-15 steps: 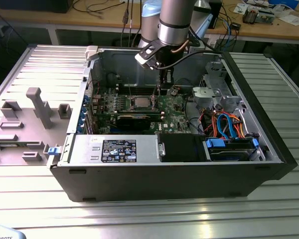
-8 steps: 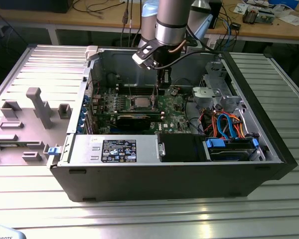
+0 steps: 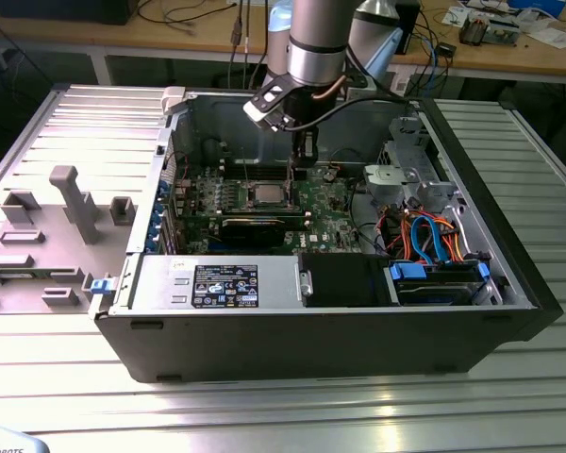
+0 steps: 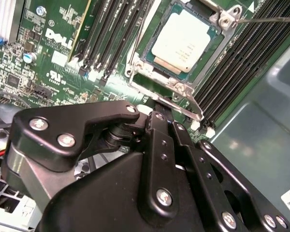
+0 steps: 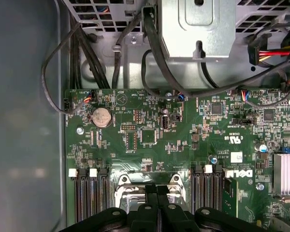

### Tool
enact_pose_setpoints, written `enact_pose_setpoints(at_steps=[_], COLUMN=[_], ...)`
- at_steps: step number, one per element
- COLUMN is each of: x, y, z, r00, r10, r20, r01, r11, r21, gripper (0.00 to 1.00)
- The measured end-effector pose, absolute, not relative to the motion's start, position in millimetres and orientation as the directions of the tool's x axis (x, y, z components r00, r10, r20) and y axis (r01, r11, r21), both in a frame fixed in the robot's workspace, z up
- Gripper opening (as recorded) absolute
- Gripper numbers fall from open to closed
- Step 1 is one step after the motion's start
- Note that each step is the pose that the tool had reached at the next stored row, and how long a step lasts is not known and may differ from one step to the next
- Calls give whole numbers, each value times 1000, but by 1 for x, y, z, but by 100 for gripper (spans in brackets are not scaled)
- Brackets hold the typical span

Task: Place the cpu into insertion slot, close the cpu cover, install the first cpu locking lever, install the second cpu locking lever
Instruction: 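Close the cpu cover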

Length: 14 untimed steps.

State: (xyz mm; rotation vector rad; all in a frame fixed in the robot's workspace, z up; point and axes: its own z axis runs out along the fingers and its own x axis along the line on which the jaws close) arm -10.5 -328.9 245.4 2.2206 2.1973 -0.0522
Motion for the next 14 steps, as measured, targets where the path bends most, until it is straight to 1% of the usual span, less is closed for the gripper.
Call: enact_pose_setpoints(at_steps=[14], x=[-25], y=[-329], z=[245], r00=[10], r10=[999], r20=[-36], r01=[1000], r11=[-11], r21=[-11], gripper=[11])
